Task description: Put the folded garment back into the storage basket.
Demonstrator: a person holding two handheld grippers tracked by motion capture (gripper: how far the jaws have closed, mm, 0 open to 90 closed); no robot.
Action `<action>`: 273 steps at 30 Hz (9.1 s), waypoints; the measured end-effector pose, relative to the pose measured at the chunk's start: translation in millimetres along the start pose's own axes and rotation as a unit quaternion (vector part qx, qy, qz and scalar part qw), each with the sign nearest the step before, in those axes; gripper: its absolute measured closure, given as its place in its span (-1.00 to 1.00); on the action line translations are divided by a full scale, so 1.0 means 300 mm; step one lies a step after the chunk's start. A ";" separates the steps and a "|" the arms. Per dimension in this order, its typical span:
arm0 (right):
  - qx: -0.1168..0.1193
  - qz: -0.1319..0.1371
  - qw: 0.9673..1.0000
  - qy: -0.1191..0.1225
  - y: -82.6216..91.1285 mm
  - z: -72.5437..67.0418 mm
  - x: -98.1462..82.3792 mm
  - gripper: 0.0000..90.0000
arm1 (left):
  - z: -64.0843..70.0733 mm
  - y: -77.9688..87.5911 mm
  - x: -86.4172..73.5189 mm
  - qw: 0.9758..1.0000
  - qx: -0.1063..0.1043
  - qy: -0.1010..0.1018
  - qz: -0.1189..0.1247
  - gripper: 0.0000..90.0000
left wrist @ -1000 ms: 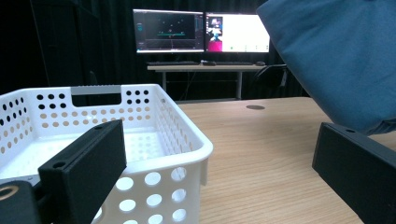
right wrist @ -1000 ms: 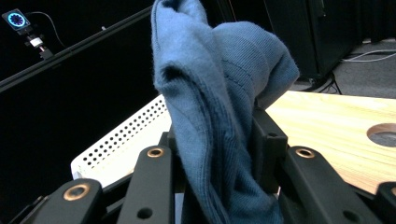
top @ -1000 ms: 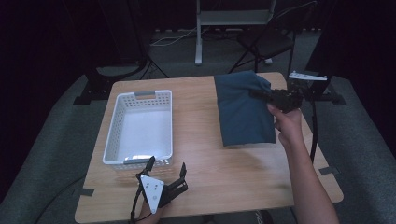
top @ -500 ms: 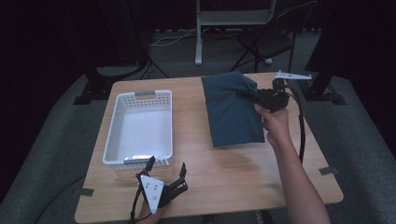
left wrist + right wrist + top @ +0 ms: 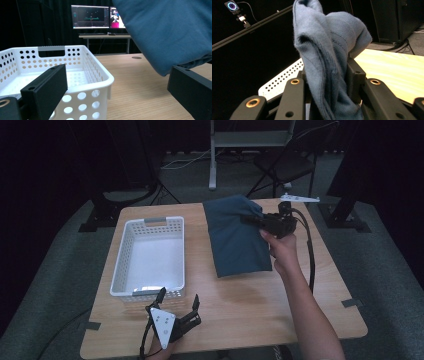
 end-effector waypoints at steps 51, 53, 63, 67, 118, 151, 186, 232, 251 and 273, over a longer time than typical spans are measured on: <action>0.082 -0.013 0.997 0.000 -0.308 -0.203 0.051 0.48 | 0.001 0.000 0.000 1.000 -0.002 0.001 0.001 -0.91; 0.083 -0.015 0.996 0.001 -0.318 -0.207 0.051 0.49 | 0.001 0.000 0.000 1.000 -0.002 0.000 0.000 -0.91; 0.096 -0.015 0.995 0.006 -0.391 -0.252 0.064 0.48 | 0.002 0.000 0.000 1.000 -0.003 0.001 0.000 -0.91; 0.101 -0.019 0.995 0.006 -0.429 -0.273 0.064 0.48 | 0.002 0.000 0.000 1.000 -0.003 0.000 0.000 -0.91; 0.149 -0.040 0.988 0.006 -0.720 -0.426 0.032 0.48 | 0.003 0.002 0.001 1.000 -0.009 0.001 0.002 -0.91; 0.133 -0.065 0.989 -0.017 -0.807 -0.336 -0.065 0.48 | 0.003 0.002 0.001 1.000 -0.008 0.001 0.002 -0.91; 0.096 -0.143 0.984 -0.052 -0.890 -0.286 -0.226 0.47 | 0.004 0.002 0.001 1.000 -0.009 0.001 0.002 -0.91; -0.023 -0.243 0.969 0.038 -0.905 -0.207 -0.299 -0.42 | 0.004 0.001 0.000 1.000 -0.009 0.001 0.001 -0.91; -0.035 -0.299 0.947 0.108 -0.909 -0.233 -0.356 -0.99 | 0.004 0.001 0.000 1.000 -0.009 0.001 0.001 -0.91; 0.042 -0.215 0.971 0.097 -0.845 -0.273 -0.280 -0.99 | 0.004 0.001 0.000 1.000 -0.009 0.001 0.001 -0.91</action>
Point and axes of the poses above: each handheld gripper's, and its own axes: y roughly backward along the jaws, x roughly out of its top, z roughly to its right, the point moved 9 cm from there along -y, roughly forward along the jaws, and after that the axes turned 1 degree about y, right-handed, at the moved point
